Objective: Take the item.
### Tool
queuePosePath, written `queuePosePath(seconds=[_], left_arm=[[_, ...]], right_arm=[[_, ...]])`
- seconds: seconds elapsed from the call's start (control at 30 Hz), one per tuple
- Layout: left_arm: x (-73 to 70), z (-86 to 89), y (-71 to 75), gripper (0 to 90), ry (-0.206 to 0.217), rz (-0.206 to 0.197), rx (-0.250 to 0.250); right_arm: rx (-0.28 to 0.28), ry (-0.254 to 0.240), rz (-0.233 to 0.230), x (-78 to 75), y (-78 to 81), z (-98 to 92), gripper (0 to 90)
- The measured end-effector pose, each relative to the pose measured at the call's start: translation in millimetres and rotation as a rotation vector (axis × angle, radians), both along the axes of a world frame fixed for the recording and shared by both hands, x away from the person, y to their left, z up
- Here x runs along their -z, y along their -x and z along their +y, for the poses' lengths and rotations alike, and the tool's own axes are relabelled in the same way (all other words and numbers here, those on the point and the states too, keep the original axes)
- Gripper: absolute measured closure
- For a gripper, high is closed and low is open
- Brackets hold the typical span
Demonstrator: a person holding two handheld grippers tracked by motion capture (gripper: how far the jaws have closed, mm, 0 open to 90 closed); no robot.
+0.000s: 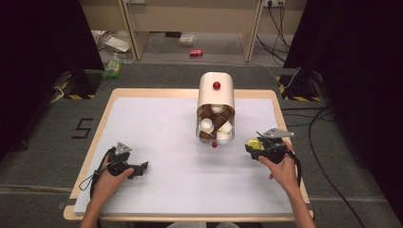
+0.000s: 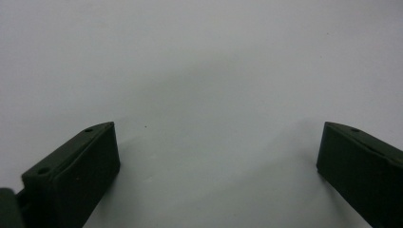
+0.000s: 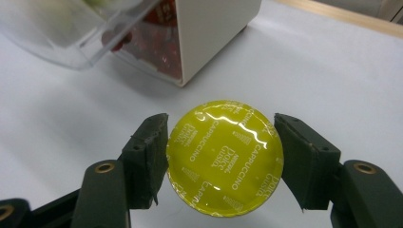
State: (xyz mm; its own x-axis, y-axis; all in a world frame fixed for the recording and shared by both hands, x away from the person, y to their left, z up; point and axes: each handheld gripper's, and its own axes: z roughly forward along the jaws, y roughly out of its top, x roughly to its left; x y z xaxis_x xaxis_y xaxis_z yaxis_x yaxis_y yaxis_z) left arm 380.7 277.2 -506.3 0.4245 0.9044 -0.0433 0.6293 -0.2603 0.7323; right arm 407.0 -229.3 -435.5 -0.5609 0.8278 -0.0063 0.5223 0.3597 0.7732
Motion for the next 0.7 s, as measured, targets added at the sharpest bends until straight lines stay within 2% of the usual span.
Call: queuePosePath(seconds=[0.2, 0.7], left_arm=[[-0.1, -0.1, 0.1, 0.0, -0.002, 0.001, 0.0], [0.0, -0.3, 0.0, 0.0, -0.003, 0.0, 0.0]], right_arm=[[-0.011, 0.024, 0.029, 12.6, 1.9, 2.1, 39.0], [-0.011, 0.035, 0.056, 24.0, 1.1, 4.0, 39.0]])
